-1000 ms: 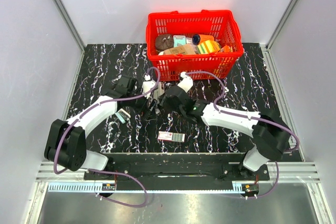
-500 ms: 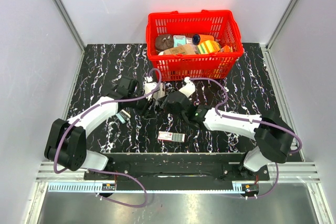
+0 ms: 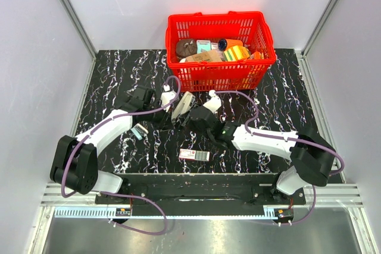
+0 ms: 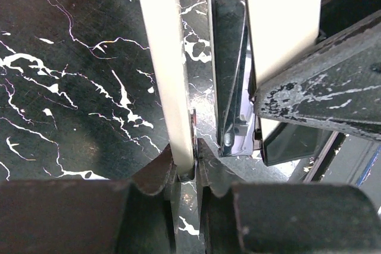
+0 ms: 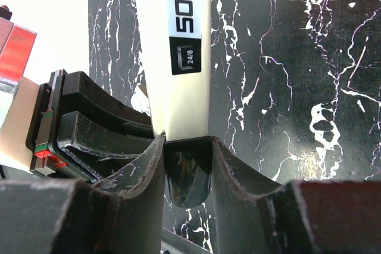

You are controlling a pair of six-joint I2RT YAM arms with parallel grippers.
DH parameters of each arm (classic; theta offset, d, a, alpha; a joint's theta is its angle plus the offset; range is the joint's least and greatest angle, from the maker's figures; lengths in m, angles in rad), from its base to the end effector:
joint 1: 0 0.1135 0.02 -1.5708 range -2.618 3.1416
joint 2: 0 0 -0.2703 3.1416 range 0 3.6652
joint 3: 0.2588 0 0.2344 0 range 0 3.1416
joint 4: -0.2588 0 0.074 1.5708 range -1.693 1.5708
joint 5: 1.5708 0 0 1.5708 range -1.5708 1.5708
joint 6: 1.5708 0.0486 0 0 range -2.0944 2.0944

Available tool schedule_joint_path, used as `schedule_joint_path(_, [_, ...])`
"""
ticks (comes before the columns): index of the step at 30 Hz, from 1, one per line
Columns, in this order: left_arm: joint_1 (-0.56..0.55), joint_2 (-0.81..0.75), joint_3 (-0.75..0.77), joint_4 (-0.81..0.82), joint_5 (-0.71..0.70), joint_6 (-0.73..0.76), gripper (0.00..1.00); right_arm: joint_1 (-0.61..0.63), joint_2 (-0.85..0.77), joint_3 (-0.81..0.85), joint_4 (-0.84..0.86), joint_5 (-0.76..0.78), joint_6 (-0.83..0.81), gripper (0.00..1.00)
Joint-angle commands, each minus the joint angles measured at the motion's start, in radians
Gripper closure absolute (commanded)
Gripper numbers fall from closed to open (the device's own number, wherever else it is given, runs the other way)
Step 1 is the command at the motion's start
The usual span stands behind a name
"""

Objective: Unload the staples from the stapler

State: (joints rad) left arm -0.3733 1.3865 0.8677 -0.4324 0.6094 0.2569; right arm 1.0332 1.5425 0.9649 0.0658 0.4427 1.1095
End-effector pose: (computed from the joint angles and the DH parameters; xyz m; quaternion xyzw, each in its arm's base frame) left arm 0.2348 -0.1219 0.2263 0.3685 0.8354 -0.3022 0.2737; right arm 0.1908 0.2794 0.2525 0.1429 0.8372 0.3418 0.4024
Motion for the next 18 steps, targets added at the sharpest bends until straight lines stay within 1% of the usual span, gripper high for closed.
schedule_joint_path(1, [-0.012,-0.034,0.03,0.035,0.006,0.021,1.0,0.005,-0.05,-0.011,0.072,-0.001,0.01,1.0])
schedule_joint_path(3, [-0.01,-0.034,0.036,0.034,0.015,0.007,1.0,0.002,-0.041,-0.014,0.097,-0.025,-0.003,0.99])
schedule_joint_path(4, [-0.01,-0.035,0.039,0.035,0.023,0.001,1.0,0.002,-0.03,-0.009,0.107,-0.042,-0.01,0.95])
schedule_joint_path(5, [-0.01,-0.035,0.04,0.034,0.033,-0.007,1.0,0.002,-0.019,-0.005,0.124,-0.061,-0.013,0.88])
schedule_joint_path(7, [-0.01,-0.041,0.048,0.029,0.055,-0.021,1.0,0.002,0.014,0.014,0.143,-0.091,-0.004,0.7])
schedule_joint_path(9, [-0.012,-0.044,0.057,0.014,0.073,-0.027,1.0,0.002,0.037,0.034,0.154,-0.105,-0.004,0.62])
schedule_joint_path(11, [-0.01,-0.049,0.066,0.003,0.085,-0.033,1.0,0.002,0.051,0.049,0.157,-0.11,-0.008,0.6])
schedule_joint_path(18, [0.01,-0.063,0.071,0.015,0.118,-0.076,1.0,0.002,0.064,0.064,0.177,-0.121,-0.008,0.6])
